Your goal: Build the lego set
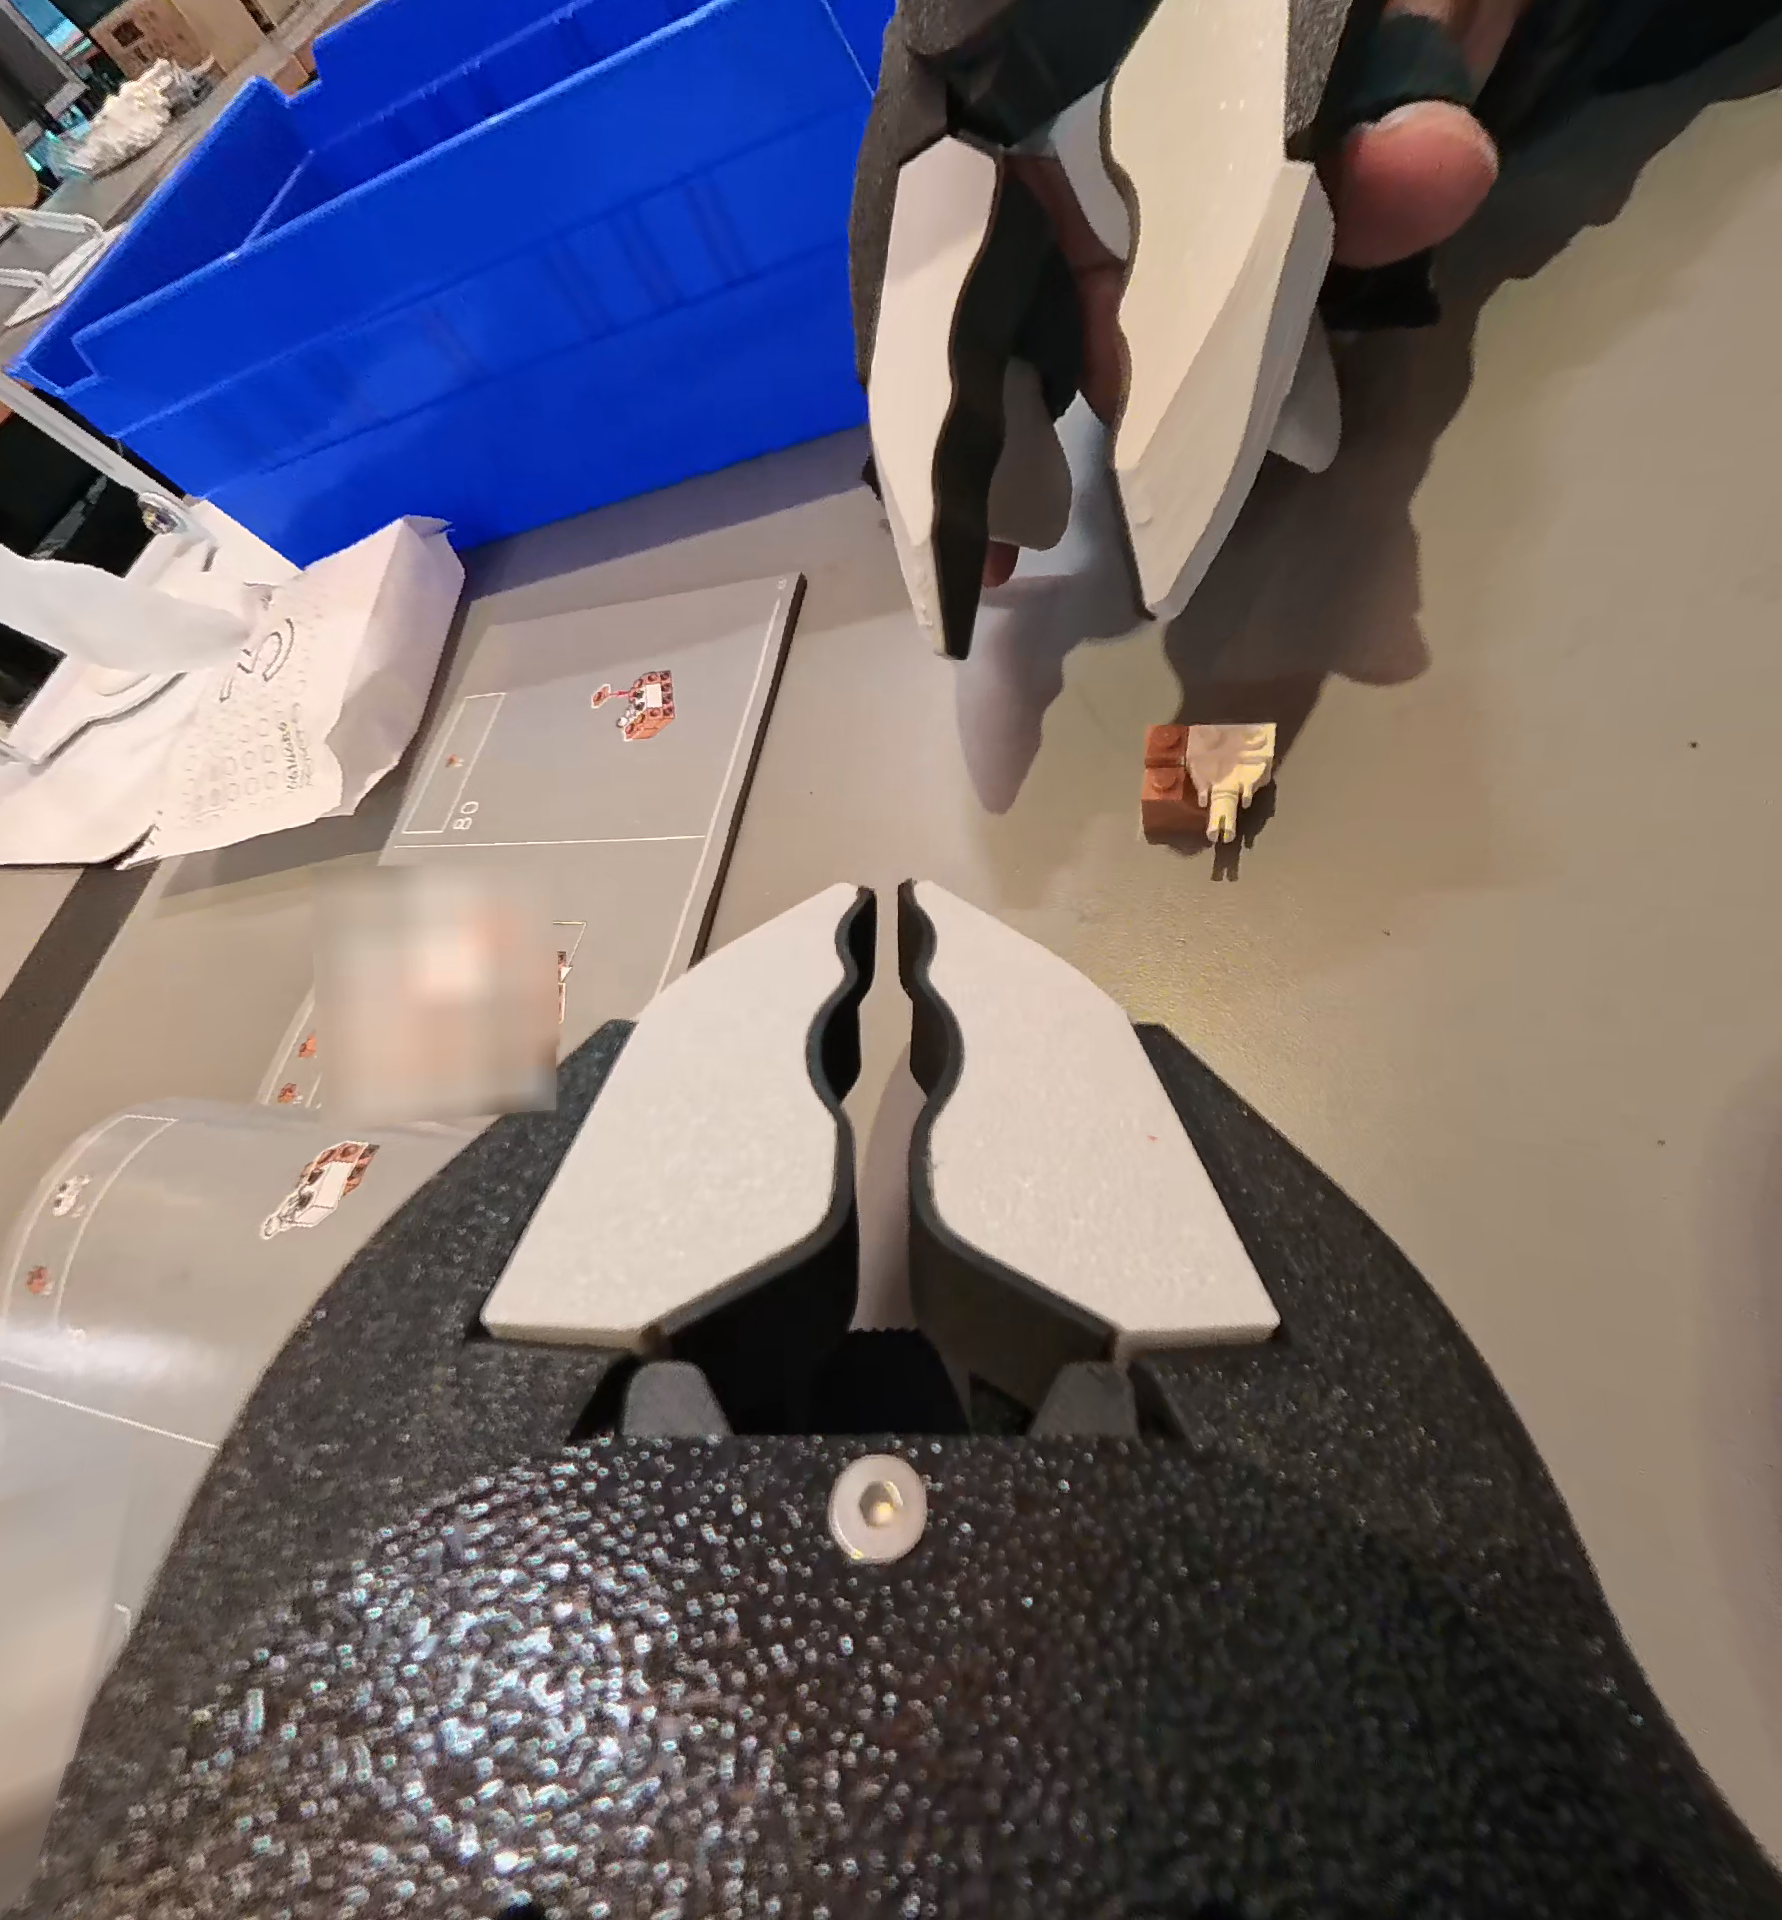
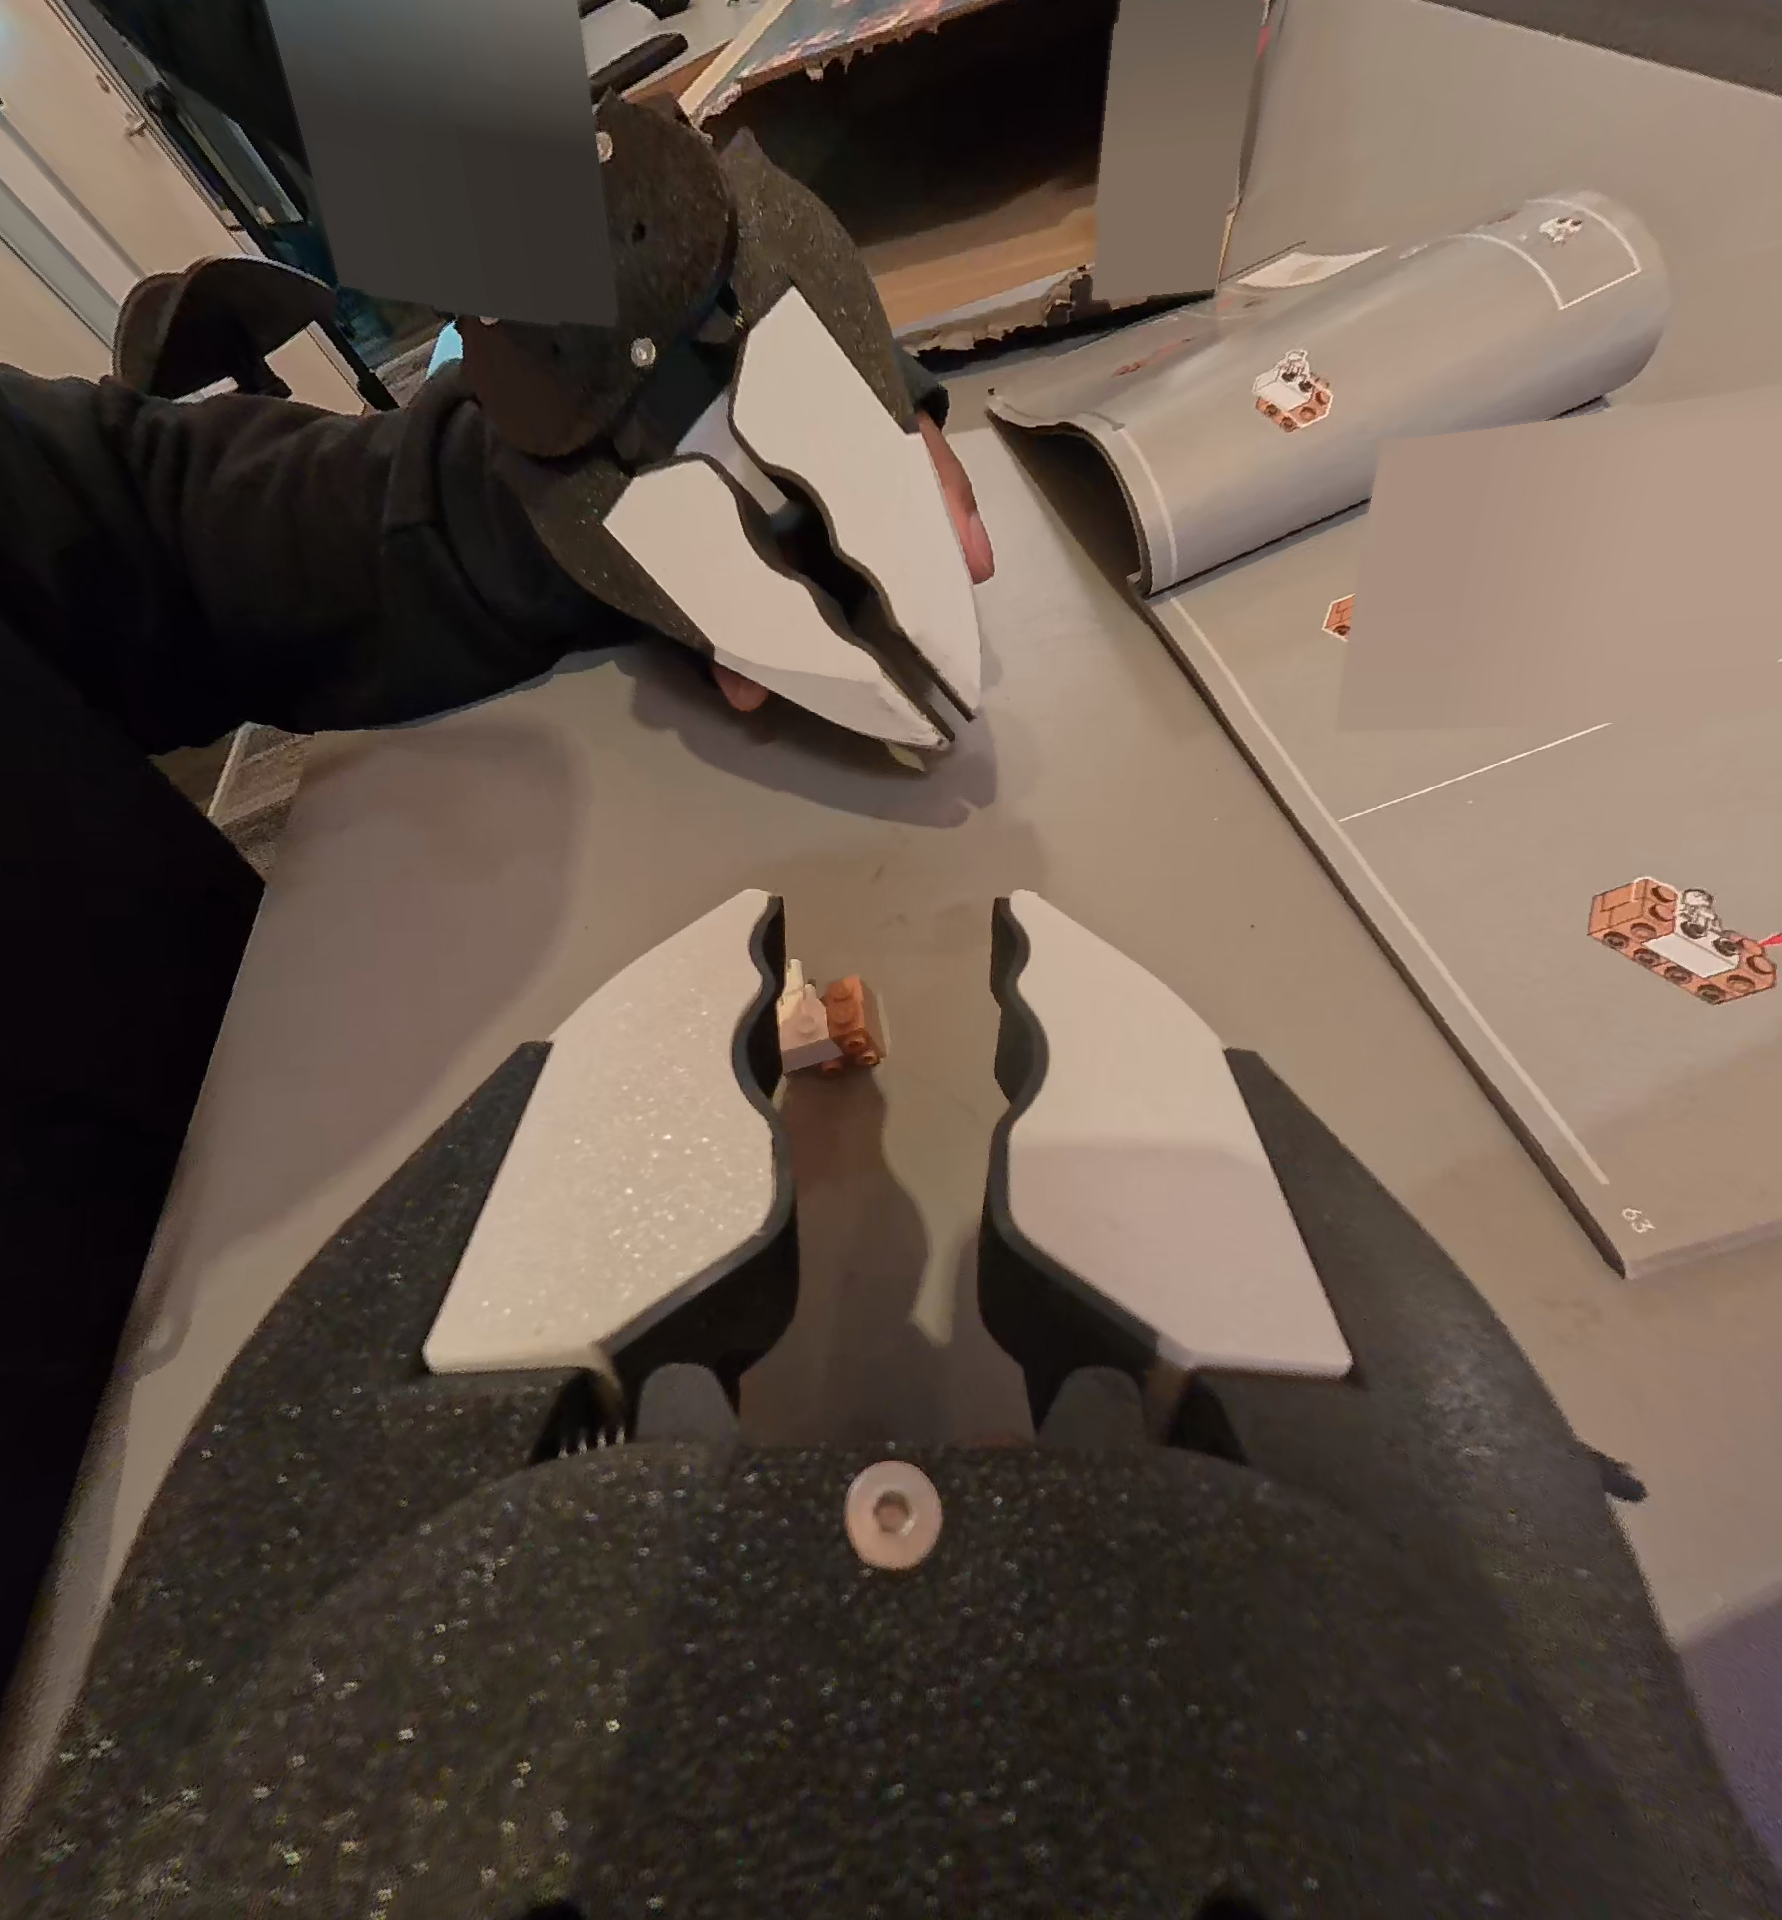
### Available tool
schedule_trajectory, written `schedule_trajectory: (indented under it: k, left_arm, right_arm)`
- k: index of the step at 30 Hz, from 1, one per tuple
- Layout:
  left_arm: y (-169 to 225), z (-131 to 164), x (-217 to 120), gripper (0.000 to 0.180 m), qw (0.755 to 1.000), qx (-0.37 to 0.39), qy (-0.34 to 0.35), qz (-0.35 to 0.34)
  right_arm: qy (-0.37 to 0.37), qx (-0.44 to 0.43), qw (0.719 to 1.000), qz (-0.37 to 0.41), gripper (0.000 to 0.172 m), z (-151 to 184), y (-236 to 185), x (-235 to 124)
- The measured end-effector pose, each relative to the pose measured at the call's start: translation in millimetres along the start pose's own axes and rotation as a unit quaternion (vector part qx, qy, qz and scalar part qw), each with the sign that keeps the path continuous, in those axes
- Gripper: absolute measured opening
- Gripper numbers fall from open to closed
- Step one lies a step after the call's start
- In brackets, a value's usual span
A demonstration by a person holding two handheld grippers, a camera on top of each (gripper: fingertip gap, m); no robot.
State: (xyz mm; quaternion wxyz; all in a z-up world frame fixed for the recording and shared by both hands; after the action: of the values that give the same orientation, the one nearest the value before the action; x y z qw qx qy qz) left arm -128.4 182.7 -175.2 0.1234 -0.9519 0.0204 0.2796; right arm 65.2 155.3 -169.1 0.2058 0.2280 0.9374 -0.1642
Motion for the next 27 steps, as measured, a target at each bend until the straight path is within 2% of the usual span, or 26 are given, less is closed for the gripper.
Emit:
schedule_trajectory:
  k: [8, 27]
  left_arm:
    - [3.7, 1.1, 5.9, 0.006, 0.999, 0.019, -0.031, -0.007]
    - [-0.7, -0.1, -0.2, 0.005, 0.999, -0.001, -0.011, -0.047]
  right_arm:
    - [-0.003, 0.008, 1.0, -0.001, 0.038, 0.7, 1.2, -0.8]
    - [-0.011, 0.009, 1.0, -0.003, 0.038, 0.7, 0.8, 2.3]
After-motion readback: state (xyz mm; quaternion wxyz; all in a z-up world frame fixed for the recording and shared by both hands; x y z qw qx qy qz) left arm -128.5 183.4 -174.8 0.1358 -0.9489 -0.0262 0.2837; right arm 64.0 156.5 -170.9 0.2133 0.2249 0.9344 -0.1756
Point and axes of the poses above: each gripper's, where its closed fingertips meet, x out along the fingers, z out of its underside, y = z × x across the jaws, the point moved 9 cm from there along -x, back along the fingers, and after that the axes turned 11 degrees about z, right-handed, at the moved point
